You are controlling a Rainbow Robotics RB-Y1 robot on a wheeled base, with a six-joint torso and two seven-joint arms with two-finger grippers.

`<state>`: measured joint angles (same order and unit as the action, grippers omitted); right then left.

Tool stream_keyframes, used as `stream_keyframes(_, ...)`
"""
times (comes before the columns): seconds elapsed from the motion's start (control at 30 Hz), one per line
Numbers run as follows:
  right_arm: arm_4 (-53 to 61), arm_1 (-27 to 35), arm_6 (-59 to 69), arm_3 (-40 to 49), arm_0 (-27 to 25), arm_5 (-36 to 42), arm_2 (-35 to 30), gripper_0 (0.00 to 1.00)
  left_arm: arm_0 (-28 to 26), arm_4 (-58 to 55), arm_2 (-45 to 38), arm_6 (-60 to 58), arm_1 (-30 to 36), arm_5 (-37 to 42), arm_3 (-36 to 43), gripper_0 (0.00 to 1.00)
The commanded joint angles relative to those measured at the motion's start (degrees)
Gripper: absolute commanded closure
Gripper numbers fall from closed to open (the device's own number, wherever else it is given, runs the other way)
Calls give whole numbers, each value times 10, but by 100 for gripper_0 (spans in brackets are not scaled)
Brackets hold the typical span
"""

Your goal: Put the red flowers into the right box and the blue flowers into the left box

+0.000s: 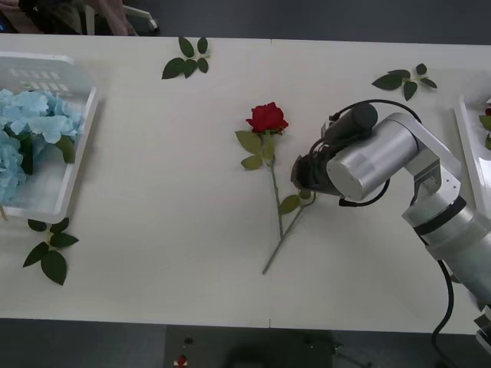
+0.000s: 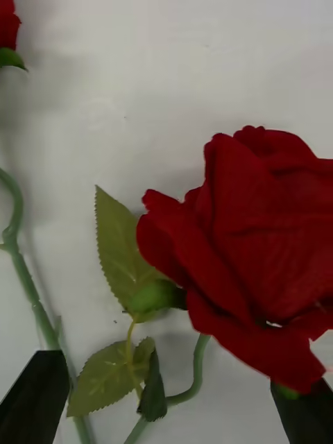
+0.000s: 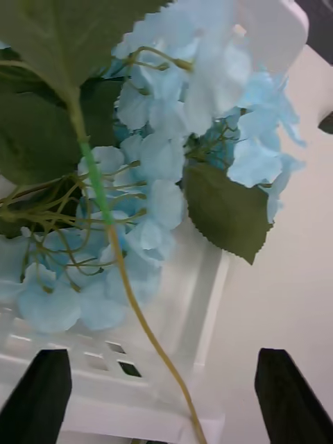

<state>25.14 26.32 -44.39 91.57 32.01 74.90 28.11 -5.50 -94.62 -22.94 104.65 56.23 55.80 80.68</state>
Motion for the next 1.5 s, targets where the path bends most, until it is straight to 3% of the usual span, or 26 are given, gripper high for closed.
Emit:
stream_keyframes(0.03, 10, -2, 25, -26, 9, -39, -15, 15, 17, -20, -14, 33, 38, 9, 52, 22)
stream_keyframes(0.17, 18, -7, 16, -51, 9, -60, -14, 15, 44, -6, -12, 33, 78, 29, 117, 22)
stream_keyframes(0.3, 18, -15, 8, -66, 10, -72, -13, 15, 95, 54, 28, 28, 73, 38, 186, 22)
stream_keyframes(0.47, 20, -28, -1, -88, 10, -90, -13, 20, 130, 143, 77, 22, -18, 35, 267, 22)
stream_keyframes(0.6, 23, -38, -5, -107, 11, -106, -13, 31, 139, 215, 125, 21, -84, 35, 321, 23)
stream_keyframes(0.77, 19, -55, -13, -131, 13, -121, -13, 51, 156, 316, 214, 19, -166, 34, 368, 23)
stream_keyframes(0.83, 17, -58, -16, -134, 13, -124, -12, 68, 161, 358, 255, 20, -191, 34, 386, 22)
stream_keyframes(0.9, 14, -59, -19, -134, 12, -123, -13, 77, 165, 384, 284, 21, -198, 35, 400, 23)
stream_keyframes(0.97, 13, -59, -24, -135, 12, -123, -13, 97, 169, 418, 325, 20, -208, 35, 424, 22)
stream_keyframes(1.0, 13, -59, -25, -135, 12, -123, -13, 100, 170, 427, 336, 20, -210, 34, 428, 22)
stream_keyframes(1.17, 8, -58, -36, -135, 13, -123, -18, 100, 187, 479, 385, 16, -231, 26, 433, 22)
stream_keyframes(1.37, 19, -50, -45, -126, 17, -117, -52, 100, 233, 490, 413, 13, -264, 19, 381, 22)
stream_keyframes(1.5, 67, -10, -47, -85, 46, -65, -90, 100, 251, 481, 428, 13, -287, 4, 352, 23)
